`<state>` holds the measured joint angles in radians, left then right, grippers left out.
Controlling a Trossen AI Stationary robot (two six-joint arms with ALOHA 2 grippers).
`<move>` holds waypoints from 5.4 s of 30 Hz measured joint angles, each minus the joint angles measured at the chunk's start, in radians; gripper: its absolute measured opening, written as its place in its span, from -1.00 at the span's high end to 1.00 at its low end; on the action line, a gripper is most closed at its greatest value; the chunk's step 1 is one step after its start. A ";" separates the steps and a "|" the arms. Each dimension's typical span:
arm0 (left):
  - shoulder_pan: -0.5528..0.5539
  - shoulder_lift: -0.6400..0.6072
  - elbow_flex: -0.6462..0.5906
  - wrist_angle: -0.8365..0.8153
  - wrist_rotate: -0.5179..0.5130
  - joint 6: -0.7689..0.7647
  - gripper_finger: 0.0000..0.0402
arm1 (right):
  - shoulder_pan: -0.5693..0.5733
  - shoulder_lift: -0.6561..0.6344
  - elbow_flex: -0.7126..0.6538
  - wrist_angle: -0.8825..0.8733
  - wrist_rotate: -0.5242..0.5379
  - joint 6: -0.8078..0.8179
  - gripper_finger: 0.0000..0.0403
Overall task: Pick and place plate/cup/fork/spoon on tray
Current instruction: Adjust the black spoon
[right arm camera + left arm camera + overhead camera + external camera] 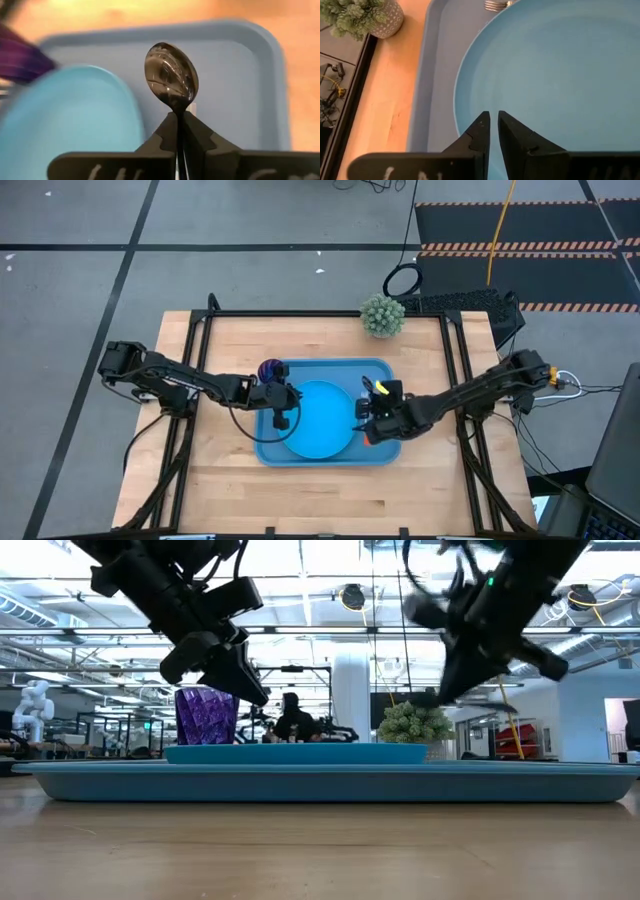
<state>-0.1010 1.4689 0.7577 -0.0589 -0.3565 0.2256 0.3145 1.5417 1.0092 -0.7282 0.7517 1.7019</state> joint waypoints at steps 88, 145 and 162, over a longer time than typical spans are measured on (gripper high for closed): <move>-0.058 0.000 -0.016 0.608 0.236 0.916 0.79 | 0.058 -0.067 -0.069 0.843 -0.196 -0.783 1.00; 0.099 0.000 0.435 -0.310 0.067 0.076 0.99 | 0.101 0.066 -0.026 0.796 0.360 -1.930 0.49; 0.123 0.000 0.443 -0.260 0.142 -0.045 0.98 | 0.093 0.212 -0.026 1.045 0.643 -2.439 0.49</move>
<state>0.0218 1.4689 1.2011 -0.3190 -0.2149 0.1810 0.4079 1.7534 0.9833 0.3163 1.3945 -0.7375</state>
